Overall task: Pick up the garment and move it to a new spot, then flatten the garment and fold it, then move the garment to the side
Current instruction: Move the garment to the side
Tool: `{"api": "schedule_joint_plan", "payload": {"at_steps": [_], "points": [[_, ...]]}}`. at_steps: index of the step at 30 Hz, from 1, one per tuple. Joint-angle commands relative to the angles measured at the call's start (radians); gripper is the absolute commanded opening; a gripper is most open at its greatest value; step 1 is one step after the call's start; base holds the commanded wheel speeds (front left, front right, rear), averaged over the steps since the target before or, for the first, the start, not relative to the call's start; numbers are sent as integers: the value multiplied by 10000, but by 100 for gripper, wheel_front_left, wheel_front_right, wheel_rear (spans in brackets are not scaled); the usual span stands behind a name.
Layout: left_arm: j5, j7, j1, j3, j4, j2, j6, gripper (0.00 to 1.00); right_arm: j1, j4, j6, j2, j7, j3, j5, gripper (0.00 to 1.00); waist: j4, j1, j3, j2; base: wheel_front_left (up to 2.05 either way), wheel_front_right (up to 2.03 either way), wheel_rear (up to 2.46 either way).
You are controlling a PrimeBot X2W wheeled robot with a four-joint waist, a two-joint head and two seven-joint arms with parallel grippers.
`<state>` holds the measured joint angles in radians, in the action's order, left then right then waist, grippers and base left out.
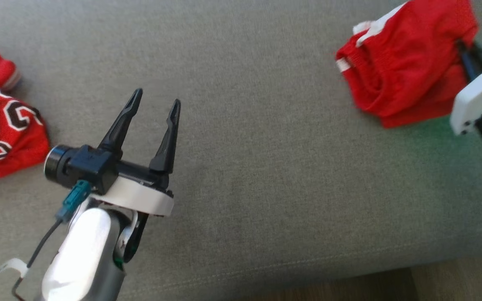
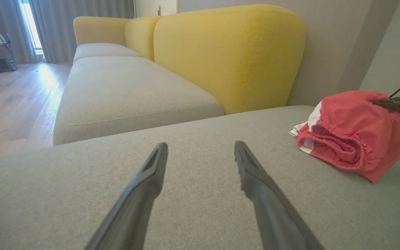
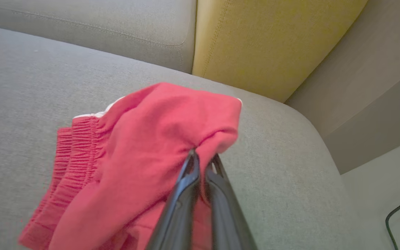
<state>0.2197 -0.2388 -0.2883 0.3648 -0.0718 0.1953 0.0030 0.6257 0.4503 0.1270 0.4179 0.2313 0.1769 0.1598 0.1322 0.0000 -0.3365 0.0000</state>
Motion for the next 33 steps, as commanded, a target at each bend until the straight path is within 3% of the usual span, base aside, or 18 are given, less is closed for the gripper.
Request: {"api": "schedule_joint_plan", "payload": {"at_steps": [1, 13, 24, 25, 26, 27, 33], "points": [[-104, 11, -384, -316, 365, 213, -24, 100, 379, -243, 37, 299, -141, -46, -99, 0, 89, 0, -300, 0, 0, 0, 0], [-131, -18, -693, -271, 377, 409, -80, 100, 1041, 205, 37, 1476, -16, -283, -295, 0, 252, 0, -776, 0, 0, 0, 0], [-110, -28, -857, -147, 380, 513, -140, 100, 1198, 2, 37, 1396, -200, -1064, -139, 0, 313, 0, -1044, 0, 0, 0, 0], [-105, -30, -872, -144, 375, 529, -146, 100, 1203, -14, 37, 1330, -274, -1193, -103, 34, 296, 0, -1061, 0, 0, 0, 0], [-96, -34, -880, -146, 366, 543, -148, 100, 1193, -21, 37, 1261, -325, -1312, -72, 85, 283, 0, -1069, 0, 0, 0, 0], [-89, -37, -878, -148, 363, 554, -143, 100, 1184, -49, 37, 1167, -429, -1423, 21, 100, 273, 0, -1074, 0, 0, 0, 0], [-40, -50, -802, -181, 325, 636, -77, 100, 1040, -200, 37, 777, -751, -1796, -11, 100, 310, 0, -1003, 0, 0, 0, 0]]}}
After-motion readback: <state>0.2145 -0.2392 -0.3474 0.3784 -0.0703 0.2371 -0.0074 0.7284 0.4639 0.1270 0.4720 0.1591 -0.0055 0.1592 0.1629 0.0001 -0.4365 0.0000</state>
